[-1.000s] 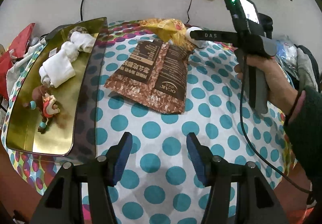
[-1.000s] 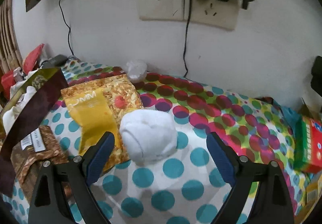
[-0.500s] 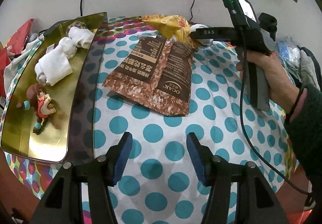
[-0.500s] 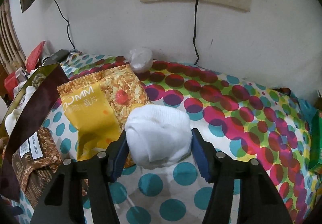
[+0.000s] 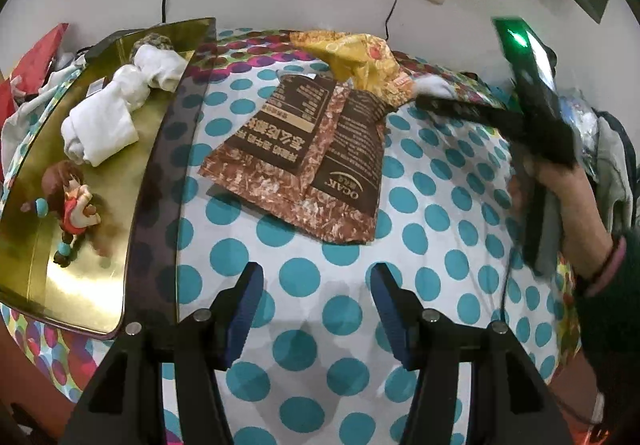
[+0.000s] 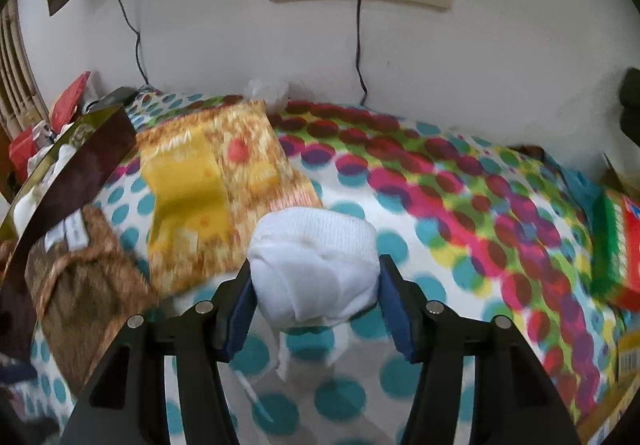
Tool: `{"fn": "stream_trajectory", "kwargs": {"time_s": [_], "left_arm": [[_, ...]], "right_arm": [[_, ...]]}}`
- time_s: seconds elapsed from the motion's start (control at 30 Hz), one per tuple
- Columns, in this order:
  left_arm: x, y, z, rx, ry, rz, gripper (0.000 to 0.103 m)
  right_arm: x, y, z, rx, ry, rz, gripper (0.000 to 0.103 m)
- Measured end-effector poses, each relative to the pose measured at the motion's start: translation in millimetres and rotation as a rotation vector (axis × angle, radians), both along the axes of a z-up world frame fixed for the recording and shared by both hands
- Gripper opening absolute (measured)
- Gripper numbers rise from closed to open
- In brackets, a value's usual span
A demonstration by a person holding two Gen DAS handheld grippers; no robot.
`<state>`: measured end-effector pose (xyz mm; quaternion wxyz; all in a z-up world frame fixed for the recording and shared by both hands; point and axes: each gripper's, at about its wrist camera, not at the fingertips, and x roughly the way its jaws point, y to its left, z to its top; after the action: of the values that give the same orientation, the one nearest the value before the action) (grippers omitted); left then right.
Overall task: Organize objects
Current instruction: 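Grasp the white fuzzy sock ball on the bed with the right tool, then grasp the brown OCAK snack bag with the left tool while the right tool holds the sock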
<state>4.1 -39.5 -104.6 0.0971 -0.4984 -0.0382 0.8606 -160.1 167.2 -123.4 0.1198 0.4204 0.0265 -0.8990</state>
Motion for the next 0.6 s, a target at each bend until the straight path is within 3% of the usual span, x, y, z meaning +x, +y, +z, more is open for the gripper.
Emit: {"fn": "stream_trajectory", "kwargs": {"time_s": [0.23, 0.4, 0.6], "left_arm": [[-10, 0, -4, 0.064, -0.029, 0.023, 0.057], [-15, -5, 7, 0.037, 0.006, 0.030, 0.057], [-36, -8, 28, -0.024, 0.051, 0.005, 0.060]], "right_arm": [[28, 14, 0, -0.029, -0.003, -0.005, 0.054], [41, 24, 1, -0.080, -0.015, -0.015, 0.054], [45, 24, 0, -0.066, -0.029, -0.016, 0.054]]}}
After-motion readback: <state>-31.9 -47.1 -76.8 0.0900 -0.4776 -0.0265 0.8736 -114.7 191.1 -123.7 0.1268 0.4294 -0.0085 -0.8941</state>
